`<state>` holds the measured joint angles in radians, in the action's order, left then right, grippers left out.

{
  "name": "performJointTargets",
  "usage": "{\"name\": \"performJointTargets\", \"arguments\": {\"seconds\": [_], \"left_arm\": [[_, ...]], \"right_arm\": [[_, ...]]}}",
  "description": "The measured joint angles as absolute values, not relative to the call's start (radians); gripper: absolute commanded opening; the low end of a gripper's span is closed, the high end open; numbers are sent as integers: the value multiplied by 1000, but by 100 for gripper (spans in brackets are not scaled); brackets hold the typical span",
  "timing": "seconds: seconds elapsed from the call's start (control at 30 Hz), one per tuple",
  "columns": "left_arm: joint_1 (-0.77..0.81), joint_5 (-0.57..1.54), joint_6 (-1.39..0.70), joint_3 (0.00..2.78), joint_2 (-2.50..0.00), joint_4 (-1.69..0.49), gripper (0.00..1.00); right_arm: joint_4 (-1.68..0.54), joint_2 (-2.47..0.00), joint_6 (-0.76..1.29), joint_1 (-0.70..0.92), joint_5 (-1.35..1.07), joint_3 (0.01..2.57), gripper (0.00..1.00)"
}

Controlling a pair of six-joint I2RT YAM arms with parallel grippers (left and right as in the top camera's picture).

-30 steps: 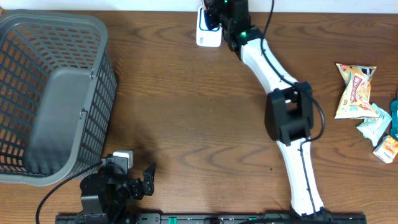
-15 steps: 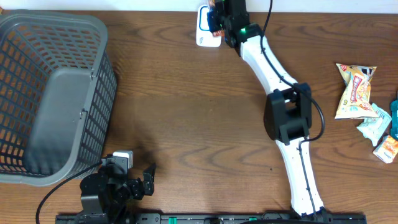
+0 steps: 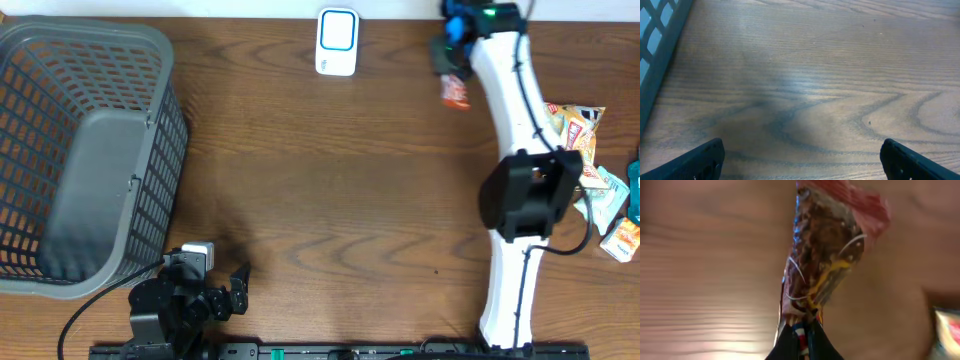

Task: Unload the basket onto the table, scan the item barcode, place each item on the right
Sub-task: 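Carry the Tops bar to the right edge and release it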

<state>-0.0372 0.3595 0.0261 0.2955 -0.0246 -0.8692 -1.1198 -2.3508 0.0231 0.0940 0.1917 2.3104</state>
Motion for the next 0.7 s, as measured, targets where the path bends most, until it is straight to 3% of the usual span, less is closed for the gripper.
{"name": "performJointTargets", "arguments": {"seconds": [0.33, 0.37, 0.4, 0.53, 0.7], "left_arm": [[-37, 360, 26, 295, -25, -869, 99], [-37, 360, 26, 295, -25, -869, 99], [-37, 360, 26, 295, -25, -869, 99], [-37, 360, 26, 295, -25, -869, 99], [-37, 360, 26, 295, -25, -869, 99]], "right_arm": [[-1010, -2366, 82, -166, 255, 2051, 2], [-1014, -2366, 98, -190, 262, 2045, 9], [-1019, -2366, 111, -213, 263, 2044, 24], [-1060, -2366, 150, -297, 277, 2051, 99], [-1119, -2351, 160, -311, 254, 2097, 99]]}}
